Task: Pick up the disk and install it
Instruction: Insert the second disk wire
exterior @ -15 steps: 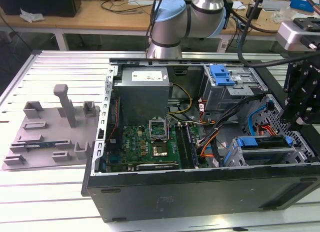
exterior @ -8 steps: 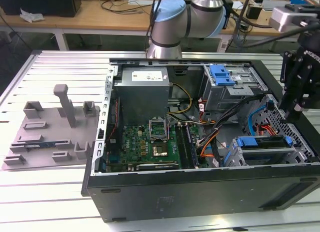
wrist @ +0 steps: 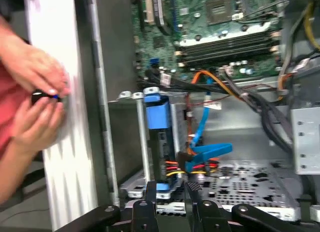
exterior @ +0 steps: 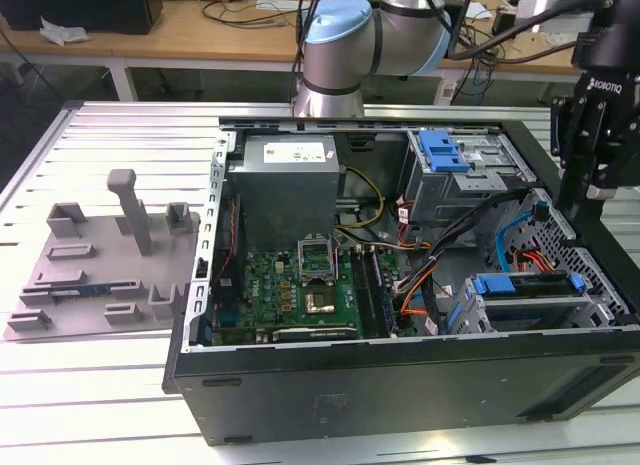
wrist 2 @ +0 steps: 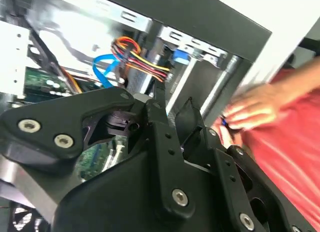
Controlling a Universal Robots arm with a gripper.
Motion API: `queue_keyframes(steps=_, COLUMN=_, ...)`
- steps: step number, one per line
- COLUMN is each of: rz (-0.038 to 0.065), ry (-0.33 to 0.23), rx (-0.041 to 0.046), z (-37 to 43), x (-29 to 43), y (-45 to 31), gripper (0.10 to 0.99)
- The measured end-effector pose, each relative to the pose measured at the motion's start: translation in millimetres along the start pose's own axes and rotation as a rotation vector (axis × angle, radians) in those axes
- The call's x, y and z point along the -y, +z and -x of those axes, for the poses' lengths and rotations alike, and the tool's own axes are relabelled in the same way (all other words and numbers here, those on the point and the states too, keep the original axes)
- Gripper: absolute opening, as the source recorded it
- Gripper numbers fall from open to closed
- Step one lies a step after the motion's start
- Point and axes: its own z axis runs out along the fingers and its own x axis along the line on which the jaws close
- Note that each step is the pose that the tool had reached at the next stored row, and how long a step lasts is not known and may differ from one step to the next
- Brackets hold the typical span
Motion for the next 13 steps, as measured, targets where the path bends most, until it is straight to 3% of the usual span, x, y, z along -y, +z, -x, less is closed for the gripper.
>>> queue_keyframes(steps=1, rz=-0.001, ry=0.0, rx=-0.0137, z=1.0, x=-0.3, y=0.1, gripper=0.361)
queue_keyframes(steps=3, rz=0.001, ry=0.005, rx=-0.0181, z=2.5, x=-0.6, y=0.6, gripper=0.361)
queue_keyframes(steps=4, rz=0.003, ry=0.009, rx=-0.0285, z=3.6, x=-0.8, y=0.7, gripper=0.361)
queue_keyframes(steps=7, rz=0.002, ry=0.005, rx=-0.11, z=10.6, x=-1.5, y=-1.6, gripper=0.361)
queue_keyframes(steps=8, rz=0.003, ry=0.004, rx=-0.1223, z=14.0, x=-2.0, y=-2.6, gripper=0.361)
queue_keyframes(steps=12, rz=0.008, ry=0.015, rx=-0.1233, z=20.4, x=-3.6, y=-4.1, gripper=0.361)
queue_keyframes(steps=13, rz=0.015, ry=0.03, rx=-0.1244, z=20.9, x=-3.9, y=-3.9, gripper=0.361)
